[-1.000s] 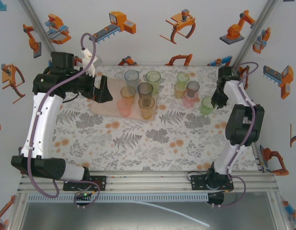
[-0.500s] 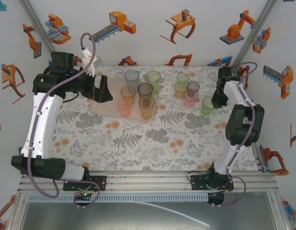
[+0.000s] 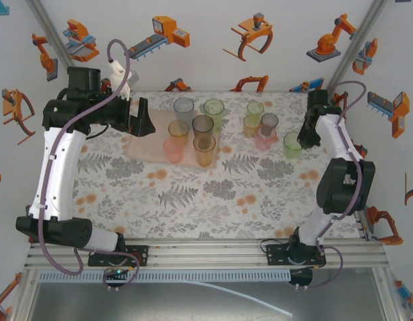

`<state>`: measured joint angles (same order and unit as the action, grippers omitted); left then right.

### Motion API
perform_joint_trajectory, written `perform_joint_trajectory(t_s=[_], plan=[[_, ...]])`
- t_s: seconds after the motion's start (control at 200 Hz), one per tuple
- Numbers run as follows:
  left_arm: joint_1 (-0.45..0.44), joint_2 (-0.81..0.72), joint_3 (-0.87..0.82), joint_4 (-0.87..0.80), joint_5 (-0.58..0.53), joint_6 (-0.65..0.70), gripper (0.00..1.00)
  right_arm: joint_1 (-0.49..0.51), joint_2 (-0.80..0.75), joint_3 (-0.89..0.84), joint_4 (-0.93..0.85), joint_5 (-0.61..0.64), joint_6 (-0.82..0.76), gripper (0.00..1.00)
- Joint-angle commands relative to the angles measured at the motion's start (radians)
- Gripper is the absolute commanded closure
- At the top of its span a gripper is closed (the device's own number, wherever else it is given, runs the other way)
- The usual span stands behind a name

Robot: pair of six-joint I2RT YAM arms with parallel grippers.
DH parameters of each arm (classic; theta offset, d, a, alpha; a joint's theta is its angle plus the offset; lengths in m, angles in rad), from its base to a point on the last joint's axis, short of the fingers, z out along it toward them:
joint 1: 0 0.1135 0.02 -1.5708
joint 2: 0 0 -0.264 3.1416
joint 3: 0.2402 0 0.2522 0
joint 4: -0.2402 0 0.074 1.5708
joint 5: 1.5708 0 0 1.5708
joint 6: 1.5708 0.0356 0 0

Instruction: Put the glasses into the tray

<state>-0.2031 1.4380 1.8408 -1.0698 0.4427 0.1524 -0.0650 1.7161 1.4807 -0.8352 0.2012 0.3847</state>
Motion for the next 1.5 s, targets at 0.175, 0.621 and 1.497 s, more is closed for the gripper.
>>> perform_joint_trajectory(t_s=[0.175, 0.621, 1.497], plan=[[-0.004, 0.052, 0.070, 0.008, -0.109, -0.083, 0.03, 0.197, -0.148, 0.096, -0.147, 0.106, -0.009, 1.00], [0.006, -0.040, -0.039, -0.021, -0.172, -0.070, 0.03, 0.736, -0.132, 0.433, -0.418, 0.289, 0.126, 1.00], [0.176, -0.288, -0.535, 0.078, -0.102, -0.044, 0.03, 1.138, 0.414, 0.556, -0.047, -0.019, 0.311, 1.00]])
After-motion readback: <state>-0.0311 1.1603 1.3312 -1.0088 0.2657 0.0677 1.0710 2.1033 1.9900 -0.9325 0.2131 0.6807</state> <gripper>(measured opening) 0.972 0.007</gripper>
